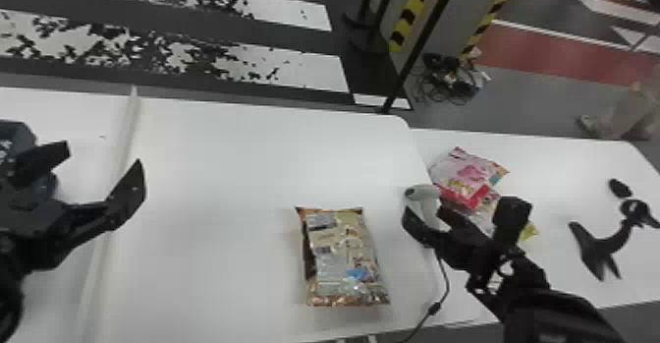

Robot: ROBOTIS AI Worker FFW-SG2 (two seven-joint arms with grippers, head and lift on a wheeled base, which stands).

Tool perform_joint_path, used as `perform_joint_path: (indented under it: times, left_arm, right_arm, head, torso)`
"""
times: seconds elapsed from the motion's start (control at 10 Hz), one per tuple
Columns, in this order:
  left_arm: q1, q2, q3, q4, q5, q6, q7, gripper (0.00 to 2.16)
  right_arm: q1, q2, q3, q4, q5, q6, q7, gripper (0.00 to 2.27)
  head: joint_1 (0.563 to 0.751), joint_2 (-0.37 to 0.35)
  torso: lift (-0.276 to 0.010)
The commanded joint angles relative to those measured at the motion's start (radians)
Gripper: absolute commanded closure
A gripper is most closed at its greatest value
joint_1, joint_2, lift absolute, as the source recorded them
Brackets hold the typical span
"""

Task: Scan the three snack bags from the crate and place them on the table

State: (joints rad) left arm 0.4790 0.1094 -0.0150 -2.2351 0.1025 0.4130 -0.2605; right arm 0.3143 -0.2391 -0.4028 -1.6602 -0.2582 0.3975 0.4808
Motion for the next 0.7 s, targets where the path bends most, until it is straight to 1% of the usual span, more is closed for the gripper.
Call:
perform_joint_path:
  times: [0.0,0.1,0.3,0.4,0.6]
  left_arm:
    - [0.000,0.009,0.010,0.020,0.003,-0.006,0.000,0.02]
    - [0.000,0.013,0.021,0.026,0.008,-0.006,0.000,0.02]
    - [-0.022,0.029,0.029,0.051,0.026,-0.009,0.000,0.02]
    - [-0.028,0.030,0.029,0.060,0.029,-0.009,0.000,0.02]
    - [-0.053,0.035,0.023,0.094,0.037,-0.012,-0.005,0.02]
  right_arm:
    - [-0.080,-0.016,0.025,0.114,0.039,-0.024,-0.011,0.08]
    - [-0.116,-0.028,0.042,0.168,0.054,-0.058,-0.028,0.08]
    - [-0.136,-0.039,0.044,0.200,0.079,-0.085,-0.079,0.08]
    - [-0.156,-0.049,0.044,0.235,0.086,-0.088,-0.097,0.08]
    - [-0.199,-0.071,0.044,0.324,0.109,-0.104,-0.100,0.08]
  head:
    - [0.695,-0.320]
    - [0.695,-0.320]
    - [0.695,-0.317]
    - [0.695,-0.318]
    - [0.695,-0.335]
  torso:
    - [-0.062]
    - [-0.062]
    - [-0.062]
    - [-0.062]
    - [-0.062]
